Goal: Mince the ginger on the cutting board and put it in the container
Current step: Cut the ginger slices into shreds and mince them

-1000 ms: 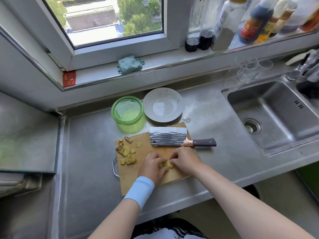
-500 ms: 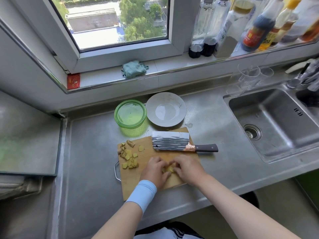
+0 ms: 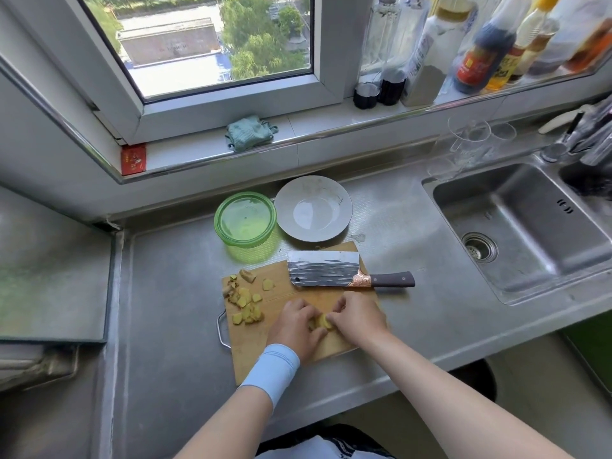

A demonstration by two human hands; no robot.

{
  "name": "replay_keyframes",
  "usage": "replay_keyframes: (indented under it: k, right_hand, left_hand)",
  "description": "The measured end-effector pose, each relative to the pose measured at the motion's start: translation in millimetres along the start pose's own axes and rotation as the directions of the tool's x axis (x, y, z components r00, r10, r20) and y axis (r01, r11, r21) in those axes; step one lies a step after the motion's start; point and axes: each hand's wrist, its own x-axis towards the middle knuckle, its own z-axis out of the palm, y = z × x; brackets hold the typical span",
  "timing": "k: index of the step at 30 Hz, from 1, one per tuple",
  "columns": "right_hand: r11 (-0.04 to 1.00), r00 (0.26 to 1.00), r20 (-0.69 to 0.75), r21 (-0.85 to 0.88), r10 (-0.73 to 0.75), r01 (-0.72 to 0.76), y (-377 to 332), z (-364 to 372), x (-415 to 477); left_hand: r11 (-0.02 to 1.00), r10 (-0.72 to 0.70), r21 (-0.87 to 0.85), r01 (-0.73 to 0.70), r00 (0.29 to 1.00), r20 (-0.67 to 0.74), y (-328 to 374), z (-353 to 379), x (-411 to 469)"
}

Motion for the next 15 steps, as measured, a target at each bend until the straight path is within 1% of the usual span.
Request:
replay_keyframes:
  k: [2, 4, 8, 9, 11, 13, 15]
  right_hand:
    - [0.990, 0.994, -0.025, -0.100, -0.102, 0.099, -3, 1, -4]
    - [0.967, 0.982, 0.007, -0.174, -0.188, 0.186, -2, 3, -5]
    - [0.930, 0.972, 0.070, -0.285, -0.223, 0.233, -8, -4, -5]
    - [0.923, 0.971, 0.066, -0.300, -0.230, 0.239, -13, -6, -4]
    - [0.921, 0.964, 0.033, -0.288, -0.265, 0.264, -30, -9, -3]
    - [0.905, 0.943, 0.023, -0.273, -0.333, 0.326, -53, -9, -1]
    - [0.879, 0.913, 0.063, -0.254, -0.402, 0.404, -79, -1, 3]
  left_hand:
    - [0.999, 0.027, 0.022, -0.027, 1.000, -0.002, 0, 1, -1]
    - [0.998, 0.064, 0.028, -0.063, 0.998, -0.021, -2, 1, -3]
    - [0.991, 0.131, 0.019, -0.130, 0.991, -0.037, -8, -2, -6]
    - [0.990, 0.143, 0.017, -0.142, 0.988, -0.059, -12, -5, -6]
    - [0.987, 0.159, 0.027, -0.157, 0.976, -0.145, -20, -18, -5]
    - [0.992, 0.123, 0.020, -0.122, 0.960, -0.251, -32, -35, -2]
    - [1.000, -0.009, -0.005, 0.008, 0.944, -0.329, -50, -55, 1]
